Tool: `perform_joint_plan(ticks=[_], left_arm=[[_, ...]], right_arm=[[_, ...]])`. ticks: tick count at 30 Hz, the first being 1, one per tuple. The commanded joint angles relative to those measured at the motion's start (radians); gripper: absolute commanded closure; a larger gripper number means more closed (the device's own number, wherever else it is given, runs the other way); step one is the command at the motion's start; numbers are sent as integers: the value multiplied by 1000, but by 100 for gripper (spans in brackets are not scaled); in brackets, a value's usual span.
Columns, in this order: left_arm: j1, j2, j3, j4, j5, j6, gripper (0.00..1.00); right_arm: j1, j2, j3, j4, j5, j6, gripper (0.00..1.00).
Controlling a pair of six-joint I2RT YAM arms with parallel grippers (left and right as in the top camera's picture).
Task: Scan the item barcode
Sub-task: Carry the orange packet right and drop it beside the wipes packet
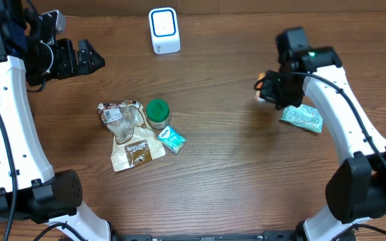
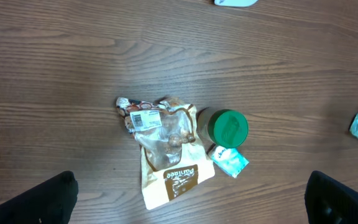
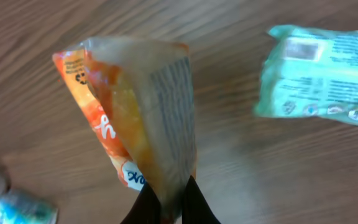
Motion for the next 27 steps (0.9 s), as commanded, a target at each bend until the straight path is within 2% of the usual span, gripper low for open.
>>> perform_joint_plan(ticks=[1, 8, 13, 14, 16, 19, 23, 27], left_arm=[[-7, -8, 16, -2, 8, 16, 0], [-7, -8, 16, -2, 8, 16, 0], [-7, -8, 16, -2, 8, 16, 0], [-7, -8, 16, -2, 8, 16, 0], [-7, -8, 16, -2, 8, 16, 0], [-7, -8, 16, -2, 8, 16, 0], [-7, -8, 16, -2, 8, 16, 0], [-7, -8, 16, -2, 8, 16, 0]], right_arm=[[-54, -8, -101, 71, -1, 77, 96], [-154, -8, -276, 258, -1, 91, 96], [-196, -8, -316, 291, 3, 71, 95], [-200, -8, -315, 292, 3, 64, 90], [-205, -8, -315, 291, 3, 61, 70], [-205, -8, -312, 290, -2, 16, 59], [-205, -8, -290, 254, -20, -32, 51], [-205, -8, -238, 186, -27, -49, 50]])
